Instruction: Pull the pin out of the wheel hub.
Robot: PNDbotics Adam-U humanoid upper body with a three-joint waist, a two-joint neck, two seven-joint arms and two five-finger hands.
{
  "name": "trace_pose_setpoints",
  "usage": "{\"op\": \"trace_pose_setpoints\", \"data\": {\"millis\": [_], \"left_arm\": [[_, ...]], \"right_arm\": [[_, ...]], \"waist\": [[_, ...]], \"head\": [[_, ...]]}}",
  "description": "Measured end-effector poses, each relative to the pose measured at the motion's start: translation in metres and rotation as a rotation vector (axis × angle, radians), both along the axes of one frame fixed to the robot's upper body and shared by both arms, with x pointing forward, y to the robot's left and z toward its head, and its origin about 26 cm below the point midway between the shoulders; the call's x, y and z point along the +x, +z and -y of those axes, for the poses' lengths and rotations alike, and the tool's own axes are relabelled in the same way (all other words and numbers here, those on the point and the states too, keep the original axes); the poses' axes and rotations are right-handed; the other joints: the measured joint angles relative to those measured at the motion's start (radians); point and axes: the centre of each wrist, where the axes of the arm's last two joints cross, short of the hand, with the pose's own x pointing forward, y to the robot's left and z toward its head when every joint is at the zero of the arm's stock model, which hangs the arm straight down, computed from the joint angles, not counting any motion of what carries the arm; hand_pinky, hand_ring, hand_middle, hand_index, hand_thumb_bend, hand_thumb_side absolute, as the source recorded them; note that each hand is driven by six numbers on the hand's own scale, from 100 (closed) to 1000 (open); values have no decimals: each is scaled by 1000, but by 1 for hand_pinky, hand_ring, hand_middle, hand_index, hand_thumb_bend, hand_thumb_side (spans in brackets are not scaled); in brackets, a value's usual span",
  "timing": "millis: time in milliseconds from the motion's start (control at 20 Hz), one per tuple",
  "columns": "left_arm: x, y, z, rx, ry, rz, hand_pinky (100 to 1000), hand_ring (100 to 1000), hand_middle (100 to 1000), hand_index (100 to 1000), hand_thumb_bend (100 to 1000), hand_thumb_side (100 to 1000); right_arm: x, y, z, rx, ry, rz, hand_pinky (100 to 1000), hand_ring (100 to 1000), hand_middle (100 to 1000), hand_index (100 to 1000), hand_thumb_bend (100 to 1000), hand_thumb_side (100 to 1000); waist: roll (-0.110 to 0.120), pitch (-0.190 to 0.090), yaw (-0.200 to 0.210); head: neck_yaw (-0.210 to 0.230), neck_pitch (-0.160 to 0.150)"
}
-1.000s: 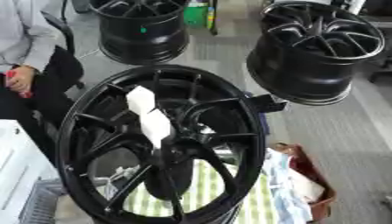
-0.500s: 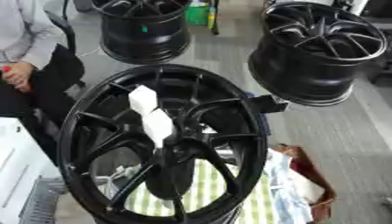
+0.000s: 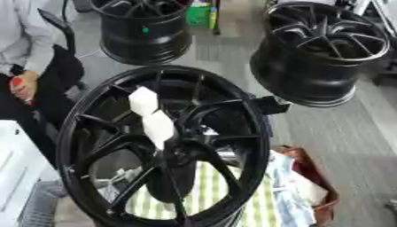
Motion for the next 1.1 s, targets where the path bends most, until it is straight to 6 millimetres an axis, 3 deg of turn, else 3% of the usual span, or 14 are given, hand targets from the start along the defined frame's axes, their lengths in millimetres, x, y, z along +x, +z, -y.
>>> {"op": "trace_pose_setpoints", "data": {"millis": [200,550,1100], "left_arm": [[0,0,0,0,0,0,842,851,765,822,458,533],[-1,2,2,5,-4,9,842,851,765,822,458,532],[-2,5,3,11,-8,19,842,851,765,822,458,531]], "right_arm": [[-12,8,-5,45,30,-12,743,751,651,771,100,692],[-26,1,-7,159,55,0,729,741,634,765,100,691],[-30,-3,-6,291,55,45,722,737,626,762,100,681]], "waist": [[0,1,0],[5,5,0],[9,5,-2]], "head": [[0,0],[-2,0],[-8,0]]}}
